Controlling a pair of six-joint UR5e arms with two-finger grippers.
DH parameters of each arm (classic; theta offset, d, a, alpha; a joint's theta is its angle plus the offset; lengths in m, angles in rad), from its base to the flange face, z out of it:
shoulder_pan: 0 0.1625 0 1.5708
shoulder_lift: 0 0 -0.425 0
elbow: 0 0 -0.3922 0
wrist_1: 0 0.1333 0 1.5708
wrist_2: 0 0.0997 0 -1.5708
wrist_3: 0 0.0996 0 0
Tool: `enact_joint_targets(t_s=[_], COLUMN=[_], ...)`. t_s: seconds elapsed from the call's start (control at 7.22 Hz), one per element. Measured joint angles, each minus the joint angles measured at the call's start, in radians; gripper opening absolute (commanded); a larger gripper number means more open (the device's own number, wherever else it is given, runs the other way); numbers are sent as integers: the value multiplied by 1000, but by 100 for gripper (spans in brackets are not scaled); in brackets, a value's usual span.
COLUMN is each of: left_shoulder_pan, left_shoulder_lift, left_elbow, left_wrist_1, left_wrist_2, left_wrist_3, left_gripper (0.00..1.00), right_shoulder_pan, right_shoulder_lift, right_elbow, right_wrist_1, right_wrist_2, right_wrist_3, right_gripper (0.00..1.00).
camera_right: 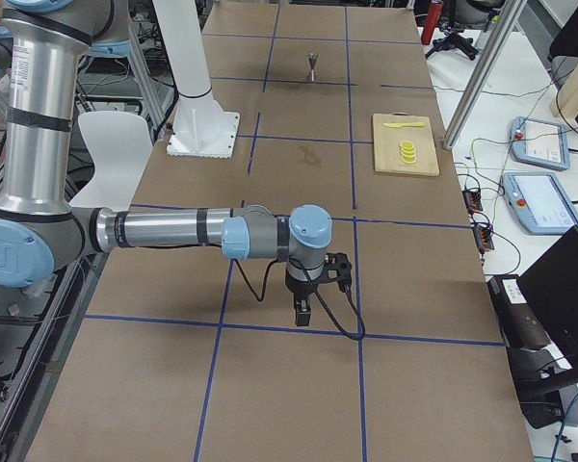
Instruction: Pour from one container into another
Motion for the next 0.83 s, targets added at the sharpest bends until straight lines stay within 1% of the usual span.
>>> enact_joint_targets(t_s=[0.55,0.83], left_shoulder_pan=[1,6], left_shoulder_lift=[-7,-15], left_elbow=[-3,4], left_wrist_1=[-2,-38], left_wrist_2=[0,-7], left_wrist_3=[1,-6], left_gripper=[100,100], right_shoulder_pan=[-34,-50], right_shoulder_lift=[0,34], right_elbow=[-3,7], right_wrist_1=[-1,0], right_wrist_2=[1,-3], right_wrist_3=[4,9], right_gripper=[100,100])
